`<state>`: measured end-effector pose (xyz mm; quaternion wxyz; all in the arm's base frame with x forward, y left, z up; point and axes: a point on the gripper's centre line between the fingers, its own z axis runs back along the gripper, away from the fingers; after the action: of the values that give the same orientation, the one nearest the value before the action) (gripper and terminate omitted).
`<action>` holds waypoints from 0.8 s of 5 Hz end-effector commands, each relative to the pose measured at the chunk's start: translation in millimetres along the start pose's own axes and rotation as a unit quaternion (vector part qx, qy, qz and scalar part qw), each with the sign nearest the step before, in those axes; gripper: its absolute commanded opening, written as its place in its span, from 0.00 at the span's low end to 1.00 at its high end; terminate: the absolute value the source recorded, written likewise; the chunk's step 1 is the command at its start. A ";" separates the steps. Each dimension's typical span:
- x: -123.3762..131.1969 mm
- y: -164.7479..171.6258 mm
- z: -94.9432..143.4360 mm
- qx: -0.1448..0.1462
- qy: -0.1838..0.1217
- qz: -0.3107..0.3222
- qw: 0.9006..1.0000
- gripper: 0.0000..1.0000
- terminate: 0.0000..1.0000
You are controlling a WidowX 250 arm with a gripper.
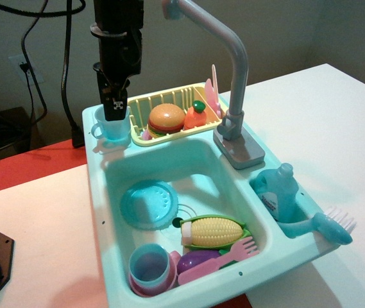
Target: Put cup from counter to sink
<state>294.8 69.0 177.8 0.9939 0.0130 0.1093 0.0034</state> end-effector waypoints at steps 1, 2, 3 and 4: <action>0.0 0.0 0.0 0.000 0.000 0.000 1.000 1.00 0.00; 9.0 4.3 1.1 -0.002 -0.008 0.003 1.000 1.00 0.00; 19.3 3.7 -5.2 -0.004 -0.006 0.005 1.000 1.00 0.00; 20.9 2.1 -12.6 -0.002 -0.002 -0.001 1.000 1.00 0.00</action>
<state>306.6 69.7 137.6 0.9907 0.0073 0.1361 -0.0022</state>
